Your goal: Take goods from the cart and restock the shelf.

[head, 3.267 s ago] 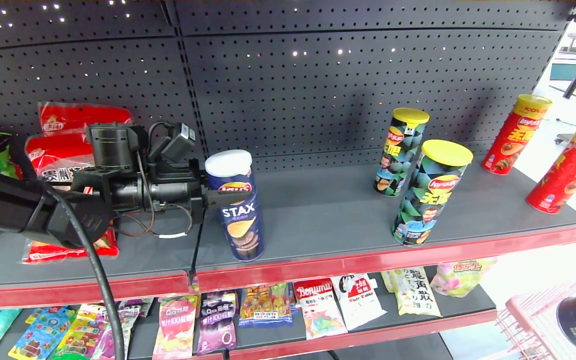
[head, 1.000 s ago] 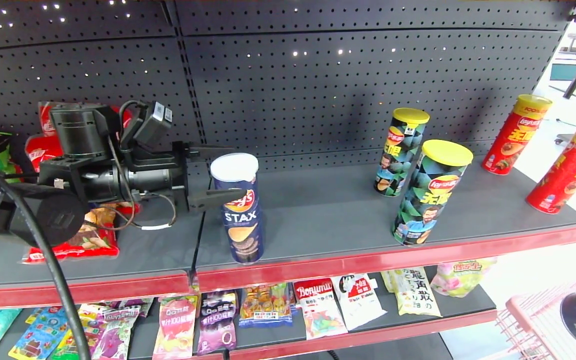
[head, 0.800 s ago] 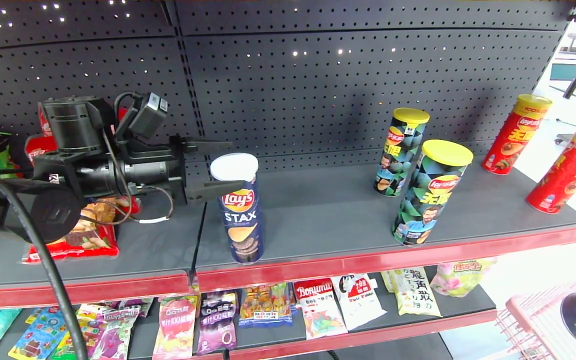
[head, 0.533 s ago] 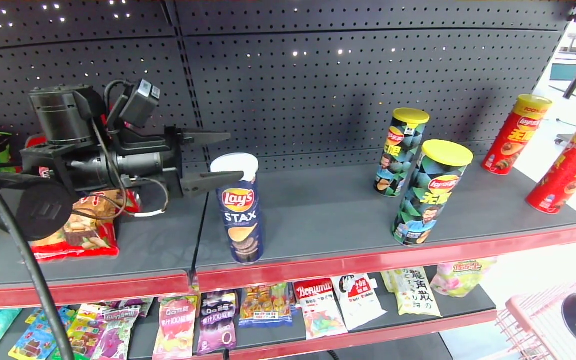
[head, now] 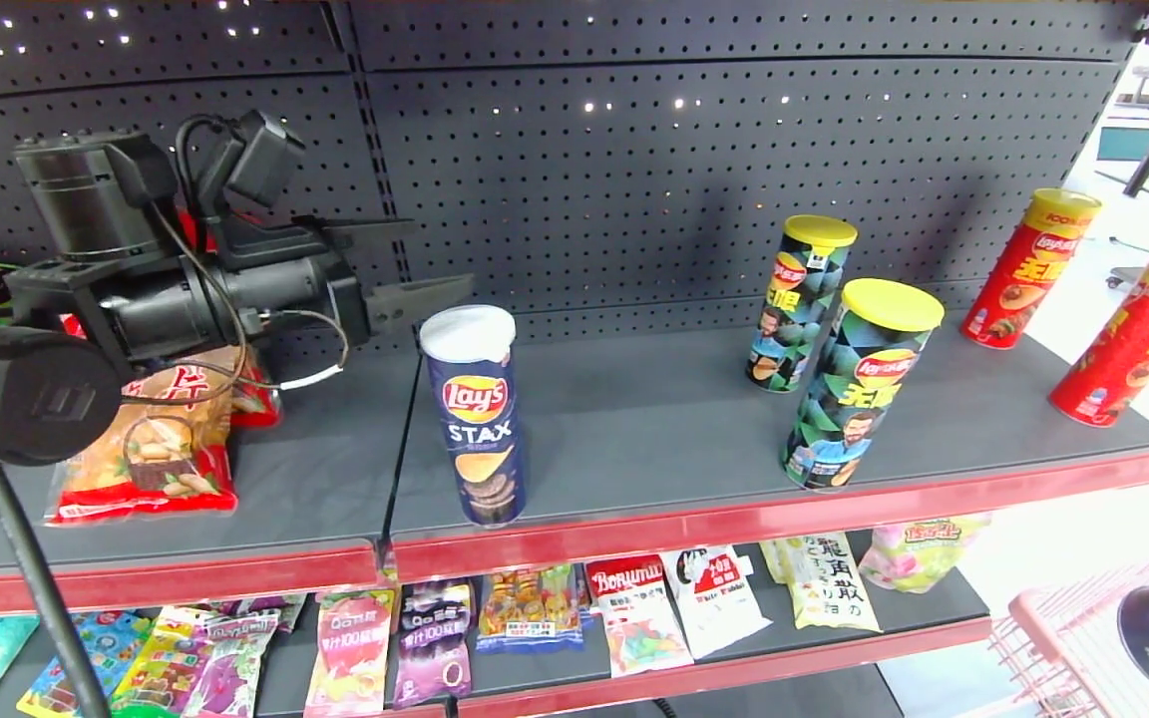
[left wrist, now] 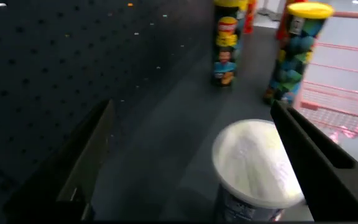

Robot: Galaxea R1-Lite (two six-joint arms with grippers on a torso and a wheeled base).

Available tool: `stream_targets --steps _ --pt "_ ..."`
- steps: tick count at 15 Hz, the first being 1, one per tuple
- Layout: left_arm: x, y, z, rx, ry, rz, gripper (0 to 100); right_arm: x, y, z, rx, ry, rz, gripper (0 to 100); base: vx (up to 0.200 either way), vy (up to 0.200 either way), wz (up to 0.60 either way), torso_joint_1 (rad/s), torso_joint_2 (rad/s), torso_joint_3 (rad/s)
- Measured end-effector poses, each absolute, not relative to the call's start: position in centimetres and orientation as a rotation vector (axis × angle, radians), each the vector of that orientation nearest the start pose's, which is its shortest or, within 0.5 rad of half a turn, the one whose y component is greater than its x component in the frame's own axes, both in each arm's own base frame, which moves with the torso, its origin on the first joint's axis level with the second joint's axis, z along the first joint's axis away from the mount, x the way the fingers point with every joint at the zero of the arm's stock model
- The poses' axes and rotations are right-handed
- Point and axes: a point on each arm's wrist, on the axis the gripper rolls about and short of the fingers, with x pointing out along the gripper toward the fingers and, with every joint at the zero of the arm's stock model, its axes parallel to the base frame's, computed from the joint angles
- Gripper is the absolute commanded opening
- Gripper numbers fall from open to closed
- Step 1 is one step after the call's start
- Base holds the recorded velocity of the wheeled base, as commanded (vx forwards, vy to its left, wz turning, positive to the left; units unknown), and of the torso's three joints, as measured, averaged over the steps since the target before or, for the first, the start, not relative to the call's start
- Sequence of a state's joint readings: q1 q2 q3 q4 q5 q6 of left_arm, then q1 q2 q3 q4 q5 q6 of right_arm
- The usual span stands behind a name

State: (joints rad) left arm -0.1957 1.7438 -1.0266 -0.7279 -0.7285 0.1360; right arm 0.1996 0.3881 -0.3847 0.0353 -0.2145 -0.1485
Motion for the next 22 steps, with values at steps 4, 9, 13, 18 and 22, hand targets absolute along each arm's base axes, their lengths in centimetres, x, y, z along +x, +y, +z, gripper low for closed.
stream_targets --steps 4,9,13,18,22 --pt "31.6 -7.2 25.0 0.065 -0.061 -0.583 100 0.1 -0.5 18.5 -0.157 0.041 -0.01 0 0.0 0.0 0.0 0.0 0.0 0.0" --pt "27.6 -5.7 22.4 0.06 0.083 -0.264 100 0.7 -0.4 19.1 -0.164 0.062 -0.015 0 0.0 0.0 0.0 0.0 0.0 0.0" --pt "20.7 -4.2 20.6 0.061 0.256 -0.3 100 2.7 0.0 20.7 -0.174 0.108 -0.02 0 0.0 0.0 0.0 0.0 0.0 0.0" --pt "10.1 -2.4 20.3 0.034 0.396 -0.432 100 4.9 0.6 21.2 -0.265 0.164 0.061 0 0.0 0.0 0.0 0.0 0.0 0.0" --pt "4.3 -1.2 19.1 0.044 0.363 -0.381 100 4.8 0.7 21.2 -0.263 0.155 0.138 0 0.0 0.0 0.0 0.0 0.0 0.0"
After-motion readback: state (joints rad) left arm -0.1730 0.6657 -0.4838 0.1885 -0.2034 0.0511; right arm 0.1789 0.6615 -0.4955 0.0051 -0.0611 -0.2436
